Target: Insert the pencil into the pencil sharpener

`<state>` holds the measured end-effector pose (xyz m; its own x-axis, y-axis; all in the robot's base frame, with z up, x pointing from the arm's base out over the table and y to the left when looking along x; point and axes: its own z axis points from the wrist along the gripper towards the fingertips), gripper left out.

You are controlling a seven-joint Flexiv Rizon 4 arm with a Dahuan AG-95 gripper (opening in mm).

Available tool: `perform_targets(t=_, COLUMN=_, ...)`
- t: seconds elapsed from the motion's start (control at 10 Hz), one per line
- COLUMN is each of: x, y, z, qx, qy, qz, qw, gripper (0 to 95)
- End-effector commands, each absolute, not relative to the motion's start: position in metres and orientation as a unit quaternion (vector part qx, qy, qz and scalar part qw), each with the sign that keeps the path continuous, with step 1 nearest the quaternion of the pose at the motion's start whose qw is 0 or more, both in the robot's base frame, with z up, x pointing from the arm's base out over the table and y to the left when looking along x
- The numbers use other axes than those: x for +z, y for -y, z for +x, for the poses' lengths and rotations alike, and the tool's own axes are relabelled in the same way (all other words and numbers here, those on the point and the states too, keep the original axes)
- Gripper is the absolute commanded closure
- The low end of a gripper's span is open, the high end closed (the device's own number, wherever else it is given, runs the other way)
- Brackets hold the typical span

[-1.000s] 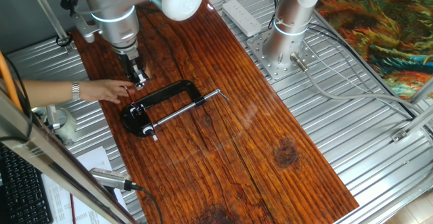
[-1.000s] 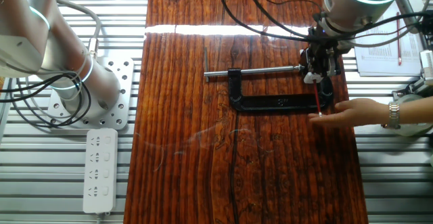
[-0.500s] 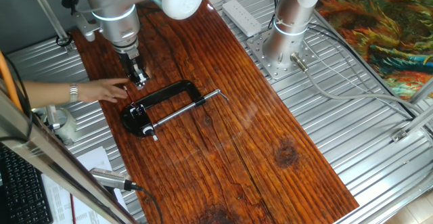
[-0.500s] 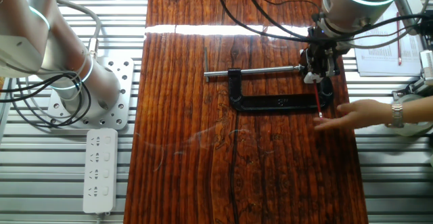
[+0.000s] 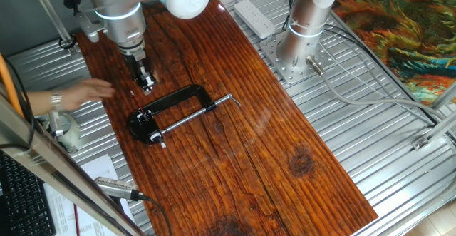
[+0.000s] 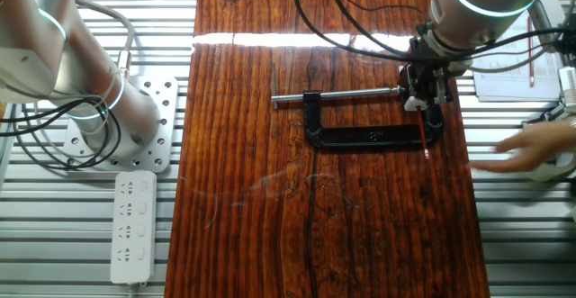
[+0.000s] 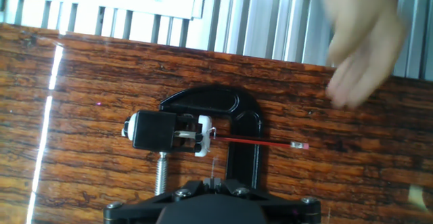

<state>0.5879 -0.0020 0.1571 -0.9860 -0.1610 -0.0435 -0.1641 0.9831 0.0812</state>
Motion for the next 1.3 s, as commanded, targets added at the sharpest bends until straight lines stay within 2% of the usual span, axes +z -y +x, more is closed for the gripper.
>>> perform_targets(t=0.1, x=0.157, y=0.003, z=0.588, qx=0.043, qy=-0.996, qz=-0.079, qw=0.013, gripper=95.0)
perform_targets(t=0.4, x=0.158, y=0.006, z=0.586, qx=0.037, qy=-0.997, qz=-0.062, qw=0.01, gripper=95.0)
perform_targets(t=0.5, x=0.162, y=0.013, z=0.582, qx=0.025, qy=-0.998, qz=-0.052, qw=0.0, gripper=95.0)
perform_targets(t=0.8, x=0.163, y=0.027, z=0.569, qx=0.026, qy=-0.999, qz=-0.029, qw=0.002, gripper=95.0)
perform_targets(t=1.3, x=0.162, y=0.028, z=0.568, qx=0.025, qy=-1.0, qz=0.003, qw=0.005, gripper=95.0)
